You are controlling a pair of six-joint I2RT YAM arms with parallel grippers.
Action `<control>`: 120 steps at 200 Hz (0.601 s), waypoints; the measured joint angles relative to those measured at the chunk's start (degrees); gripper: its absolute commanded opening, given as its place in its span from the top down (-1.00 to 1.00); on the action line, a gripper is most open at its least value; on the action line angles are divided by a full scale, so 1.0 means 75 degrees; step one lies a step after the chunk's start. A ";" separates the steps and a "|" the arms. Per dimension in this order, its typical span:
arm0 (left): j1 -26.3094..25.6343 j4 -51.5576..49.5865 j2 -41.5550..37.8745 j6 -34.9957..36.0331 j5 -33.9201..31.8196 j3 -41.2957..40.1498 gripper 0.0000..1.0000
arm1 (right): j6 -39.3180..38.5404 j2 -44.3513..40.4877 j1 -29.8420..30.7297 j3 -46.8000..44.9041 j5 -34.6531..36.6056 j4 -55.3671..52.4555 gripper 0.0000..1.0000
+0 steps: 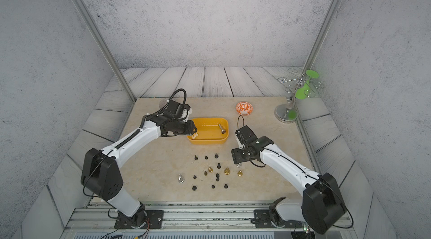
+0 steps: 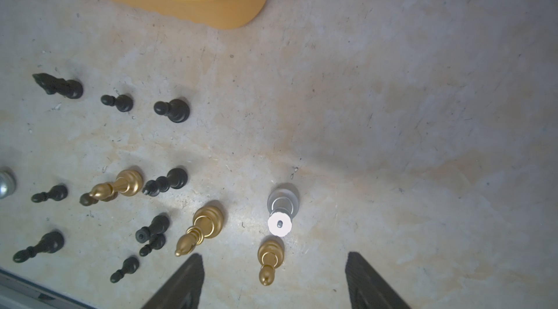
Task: Put the chess pieces into the storage box
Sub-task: Pick up the chess piece at the center of the board.
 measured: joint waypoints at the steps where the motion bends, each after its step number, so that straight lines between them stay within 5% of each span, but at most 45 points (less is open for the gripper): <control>1: 0.0000 0.0017 -0.0026 -0.0017 0.0009 -0.0035 0.36 | 0.0000 0.0009 0.0000 -0.0006 0.0000 0.0003 -0.48; 120: 0.0000 0.0490 -0.0927 -0.0580 0.0245 -0.1716 0.34 | 0.0102 0.1413 0.0000 -0.0029 0.0041 0.0536 0.01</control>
